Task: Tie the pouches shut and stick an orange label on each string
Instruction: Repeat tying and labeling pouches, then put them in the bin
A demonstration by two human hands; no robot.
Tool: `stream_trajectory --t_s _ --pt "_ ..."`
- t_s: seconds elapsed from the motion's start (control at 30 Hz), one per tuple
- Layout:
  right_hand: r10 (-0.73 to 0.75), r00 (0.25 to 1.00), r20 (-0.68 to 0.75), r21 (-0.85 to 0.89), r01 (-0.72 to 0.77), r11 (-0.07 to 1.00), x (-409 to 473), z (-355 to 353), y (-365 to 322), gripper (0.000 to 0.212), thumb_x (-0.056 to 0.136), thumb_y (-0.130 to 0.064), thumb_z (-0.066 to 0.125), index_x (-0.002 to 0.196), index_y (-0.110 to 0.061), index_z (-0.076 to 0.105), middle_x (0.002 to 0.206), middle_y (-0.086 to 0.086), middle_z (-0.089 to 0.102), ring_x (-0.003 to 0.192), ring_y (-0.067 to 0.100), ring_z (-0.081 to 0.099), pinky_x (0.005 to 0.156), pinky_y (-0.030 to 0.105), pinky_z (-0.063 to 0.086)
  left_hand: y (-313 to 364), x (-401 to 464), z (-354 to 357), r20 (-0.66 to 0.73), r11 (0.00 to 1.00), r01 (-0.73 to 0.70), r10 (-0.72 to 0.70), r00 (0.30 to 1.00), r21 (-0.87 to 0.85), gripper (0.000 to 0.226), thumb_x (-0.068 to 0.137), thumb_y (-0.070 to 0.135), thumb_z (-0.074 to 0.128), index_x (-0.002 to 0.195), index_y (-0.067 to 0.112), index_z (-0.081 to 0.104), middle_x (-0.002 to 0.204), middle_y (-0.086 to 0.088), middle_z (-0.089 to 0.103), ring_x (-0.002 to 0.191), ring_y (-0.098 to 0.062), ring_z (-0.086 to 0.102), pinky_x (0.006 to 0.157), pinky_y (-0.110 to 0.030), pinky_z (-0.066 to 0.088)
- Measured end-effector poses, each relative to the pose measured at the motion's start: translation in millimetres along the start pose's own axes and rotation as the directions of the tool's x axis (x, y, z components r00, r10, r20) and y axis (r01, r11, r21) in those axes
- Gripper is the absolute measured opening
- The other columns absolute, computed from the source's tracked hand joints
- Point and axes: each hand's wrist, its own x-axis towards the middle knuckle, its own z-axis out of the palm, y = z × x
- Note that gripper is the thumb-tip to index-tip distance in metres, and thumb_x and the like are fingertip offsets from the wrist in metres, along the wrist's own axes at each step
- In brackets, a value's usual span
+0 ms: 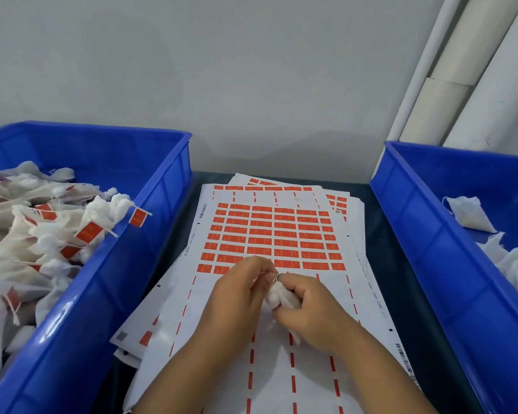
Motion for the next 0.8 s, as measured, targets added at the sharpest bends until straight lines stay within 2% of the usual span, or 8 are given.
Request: stream_trajectory --t_s 0.1,0.2,0.3,0.47,0.6,0.7,0.73,0.8 --pt "-0.033 0.999 0.001 0.041 0.033 0.999 0 -1 1 0.023 0.09 -0.015 0.062 0.079 -0.035 0.058 0.076 -0.015 0.06 0.082 -0.002 0.057 0.066 0.006 0.047 0 0 4 0.006 0.986 0.149 -0.149 0.989 -0.073 0.022 0.092 0.026 0.054 0.076 0.042 0.051 0.077 0.028 0.055 0.081 0.012 0.055 0.059 0.003 0.038" --pt "-0.042 0.996 -0.083 0.002 0.042 0.999 1 4 4 0.02 0.09 -0.019 0.062 0.077 -0.033 0.056 0.075 -0.016 0.059 0.081 0.002 0.058 0.065 0.008 0.049 1 3 4 0.01 0.957 0.247 -0.248 0.969 -0.15 0.016 0.091 0.028 0.055 0.078 0.038 0.054 0.077 0.024 0.06 0.074 0.007 0.058 0.054 0.001 0.039" --pt "-0.06 0.985 -0.16 0.011 0.063 0.998 1 10 5 0.022 0.088 -0.021 0.064 0.073 -0.034 0.054 0.07 -0.022 0.058 0.082 -0.004 0.057 0.062 0.005 0.047 1 4 3 0.002 0.941 0.296 -0.299 0.954 -0.163 0.014 0.09 0.029 0.055 0.079 0.037 0.056 0.078 0.021 0.062 0.074 0.001 0.06 0.054 -0.004 0.041" --pt "-0.052 0.968 -0.246 0.028 0.061 0.998 3 10 7 0.021 0.087 -0.025 0.067 0.082 -0.035 0.05 0.082 -0.019 0.055 0.086 -0.011 0.054 0.062 0.003 0.045 4 4 3 0.018 0.904 0.39 -0.393 0.919 -0.177 0.013 0.091 0.027 0.056 0.08 0.033 0.058 0.079 0.016 0.063 0.074 -0.005 0.06 0.059 -0.009 0.04" --pt "-0.082 0.961 -0.264 0.006 0.086 0.996 2 13 6 0.021 0.087 -0.026 0.066 0.083 -0.037 0.049 0.081 -0.027 0.055 0.088 -0.014 0.051 0.062 0.0 0.043 6 8 -5 0.121 0.777 0.549 -0.54 0.833 -0.308 0.017 0.089 0.024 0.059 0.074 0.024 0.066 0.069 0.008 0.067 0.066 -0.009 0.061 0.051 -0.012 0.044" --pt "-0.119 0.957 -0.264 -0.015 0.12 0.993 1 14 5 0.022 0.086 -0.023 0.066 0.083 -0.037 0.048 0.084 -0.038 0.052 0.089 -0.015 0.05 0.063 -0.001 0.041 8 8 -9 0.264 0.641 0.647 -0.596 0.759 -0.414 0.018 0.089 0.02 0.06 0.075 0.016 0.071 0.085 -0.016 0.068 0.075 -0.025 0.061 0.066 -0.029 0.056" --pt "-0.126 0.955 -0.269 -0.019 0.125 0.992 0 14 5 0.023 0.086 -0.023 0.066 0.083 -0.037 0.048 0.084 -0.041 0.051 0.089 -0.016 0.05 0.064 -0.002 0.041 9 8 -11 0.319 0.583 0.671 -0.596 0.737 -0.459 0.018 0.089 0.019 0.059 0.079 0.012 0.072 0.091 -0.021 0.066 0.078 -0.028 0.059 0.072 -0.034 0.054" --pt "-0.132 0.948 -0.289 -0.011 0.135 0.991 1 15 4 0.024 0.086 -0.022 0.067 0.083 -0.038 0.049 0.084 -0.044 0.05 0.089 -0.018 0.049 0.063 -0.003 0.04 10 9 -14 0.396 0.498 0.706 -0.593 0.701 -0.504 0.016 0.09 0.016 0.057 0.088 0.007 0.07 0.1 -0.025 0.063 0.082 -0.028 0.054 0.072 -0.033 0.051"
